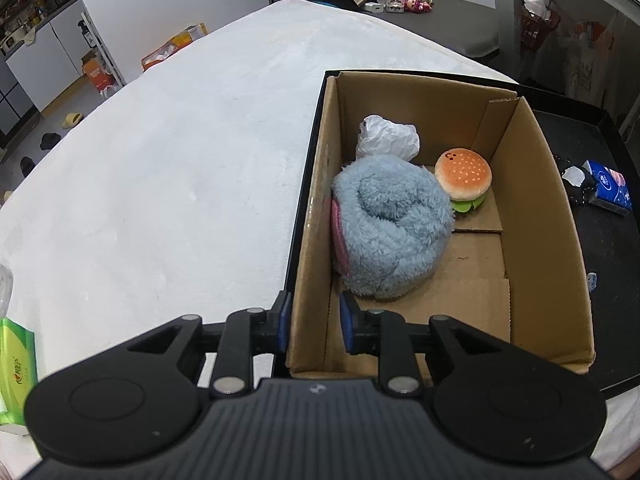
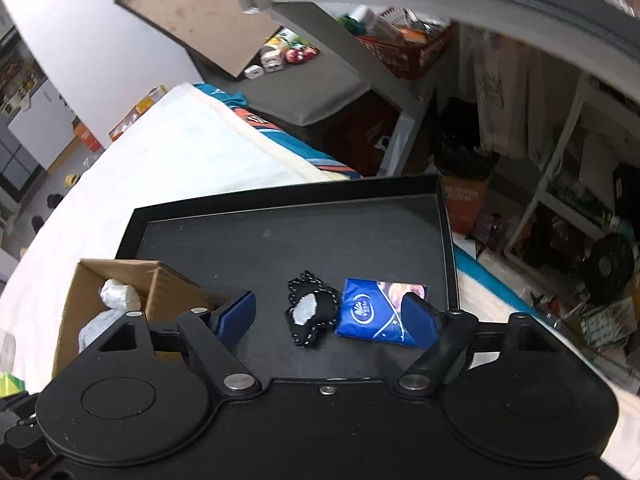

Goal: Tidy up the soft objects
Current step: 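Move the right gripper to the blue tissue pack and grasp it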

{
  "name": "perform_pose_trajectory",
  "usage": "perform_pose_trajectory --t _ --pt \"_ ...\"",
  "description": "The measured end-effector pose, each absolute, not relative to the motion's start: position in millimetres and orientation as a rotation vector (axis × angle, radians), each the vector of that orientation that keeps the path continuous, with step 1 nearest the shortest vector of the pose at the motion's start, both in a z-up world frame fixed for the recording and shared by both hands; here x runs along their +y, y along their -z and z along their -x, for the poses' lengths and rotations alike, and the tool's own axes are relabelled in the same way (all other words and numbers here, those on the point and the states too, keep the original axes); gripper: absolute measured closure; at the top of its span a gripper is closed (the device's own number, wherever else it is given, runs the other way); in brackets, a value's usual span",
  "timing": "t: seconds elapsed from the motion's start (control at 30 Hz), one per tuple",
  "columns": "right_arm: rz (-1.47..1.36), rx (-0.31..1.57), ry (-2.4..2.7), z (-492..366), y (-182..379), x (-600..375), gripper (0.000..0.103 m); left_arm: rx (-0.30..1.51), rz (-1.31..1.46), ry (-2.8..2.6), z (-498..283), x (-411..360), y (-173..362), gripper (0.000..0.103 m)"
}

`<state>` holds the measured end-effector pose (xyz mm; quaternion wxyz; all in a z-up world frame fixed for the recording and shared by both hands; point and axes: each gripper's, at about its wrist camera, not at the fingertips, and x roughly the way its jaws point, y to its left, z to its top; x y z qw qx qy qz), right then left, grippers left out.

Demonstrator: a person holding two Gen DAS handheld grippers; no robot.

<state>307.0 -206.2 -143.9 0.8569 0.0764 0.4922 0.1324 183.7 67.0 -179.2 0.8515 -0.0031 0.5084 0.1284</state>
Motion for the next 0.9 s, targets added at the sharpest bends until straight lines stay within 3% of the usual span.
perform_pose_trajectory --t 0.2,0.33,0.5,0.63,0.9 --pt "-0.233 1.056 -0.261 -313 168 -220 0.037 1.083 0.004 -0.276 -186 66 180 0.079" --pt "-0.257 1.087 -0.247 -321 184 -225 0.052 1.091 -0.004 -0.284 -189 64 181 0.076" --pt "-0.259 1.091 -0.224 -331 191 -234 0.055 1.101 -0.013 -0.288 -192 61 183 0.074" --pt "-0.268 1.127 -0.231 -337 204 -237 0.064 1.106 -0.011 -0.297 -194 60 183 0.073" --pt "-0.241 1.157 -0.219 -344 215 -235 0.064 1.114 -0.044 -0.312 -198 53 185 0.070"
